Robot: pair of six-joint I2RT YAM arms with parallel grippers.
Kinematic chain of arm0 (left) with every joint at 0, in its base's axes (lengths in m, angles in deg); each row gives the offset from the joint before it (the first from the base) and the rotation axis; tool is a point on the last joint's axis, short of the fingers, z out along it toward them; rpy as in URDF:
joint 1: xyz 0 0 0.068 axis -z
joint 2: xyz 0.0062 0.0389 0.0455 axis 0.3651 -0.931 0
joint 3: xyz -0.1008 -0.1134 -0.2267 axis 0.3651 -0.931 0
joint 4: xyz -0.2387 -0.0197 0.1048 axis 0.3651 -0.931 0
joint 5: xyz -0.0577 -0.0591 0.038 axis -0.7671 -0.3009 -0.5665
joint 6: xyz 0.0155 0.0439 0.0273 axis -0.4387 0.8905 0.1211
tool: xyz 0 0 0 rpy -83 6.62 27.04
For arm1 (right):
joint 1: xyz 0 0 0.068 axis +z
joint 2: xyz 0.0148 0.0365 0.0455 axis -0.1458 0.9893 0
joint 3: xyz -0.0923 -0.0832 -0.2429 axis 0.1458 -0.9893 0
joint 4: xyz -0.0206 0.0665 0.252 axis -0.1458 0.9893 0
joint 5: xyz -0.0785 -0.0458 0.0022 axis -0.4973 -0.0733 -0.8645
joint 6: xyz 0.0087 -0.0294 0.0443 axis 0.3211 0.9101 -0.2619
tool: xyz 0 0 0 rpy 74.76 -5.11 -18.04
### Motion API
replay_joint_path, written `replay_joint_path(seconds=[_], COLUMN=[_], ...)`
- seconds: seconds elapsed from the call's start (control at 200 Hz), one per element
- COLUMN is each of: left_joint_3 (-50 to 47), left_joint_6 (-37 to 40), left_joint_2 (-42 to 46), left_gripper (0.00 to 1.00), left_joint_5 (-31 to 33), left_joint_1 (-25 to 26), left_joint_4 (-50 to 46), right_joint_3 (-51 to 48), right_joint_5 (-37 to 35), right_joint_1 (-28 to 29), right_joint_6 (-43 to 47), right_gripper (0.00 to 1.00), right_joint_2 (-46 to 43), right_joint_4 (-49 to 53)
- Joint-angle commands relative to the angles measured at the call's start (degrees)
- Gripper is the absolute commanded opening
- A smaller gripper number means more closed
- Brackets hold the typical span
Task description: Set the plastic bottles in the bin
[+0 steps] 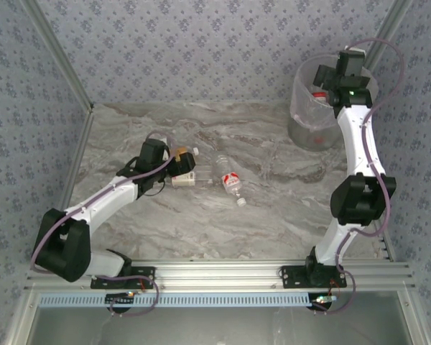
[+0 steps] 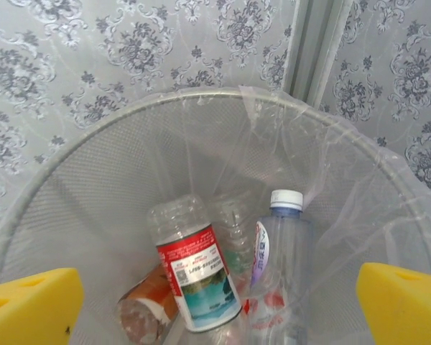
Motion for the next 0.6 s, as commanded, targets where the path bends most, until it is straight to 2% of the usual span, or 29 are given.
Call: replay_joint_path(seconds=[0.0,0.21,0.385,0.485,0.595], left_joint_3=[3.76,8.69,12.01,14.52,19.25], left_joint_6=[3.07,4.5,-1.34,-3.25,-1.16], left_joint_2=[-2.08,-7.66,-11.75,-13.6,-16.46], left_gripper=[1.0,0.99,0.99,1.0,0.99], left_joint_5=[-1.58,-5.48,-6.71,-1.86,5.75], left_joint_1=[-0.85,-1.13,1.26,3.93,5.64], left_joint_4=[-2.56,-4.9,-6.54,-10.14,-17.41], right_joint_3=[-4.48,-15.89,-24.16,-28.69,-33.79], right_joint_5=[1.66,10.5,11.69,14.68,15.16], right_joint_1=[0.88,3.26,6.96,9.11,12.16], right_joint_6=[-1.83,-2.94,-2.6,-2.0,-1.66], right_gripper=[1.0,1.0,1.0,1.0,1.0], right_joint_2=[-5.67,-15.41,-21.21,-23.7,-25.68], right_joint_4=[-2.5,-3.45,-2.49,-2.69,-2.72])
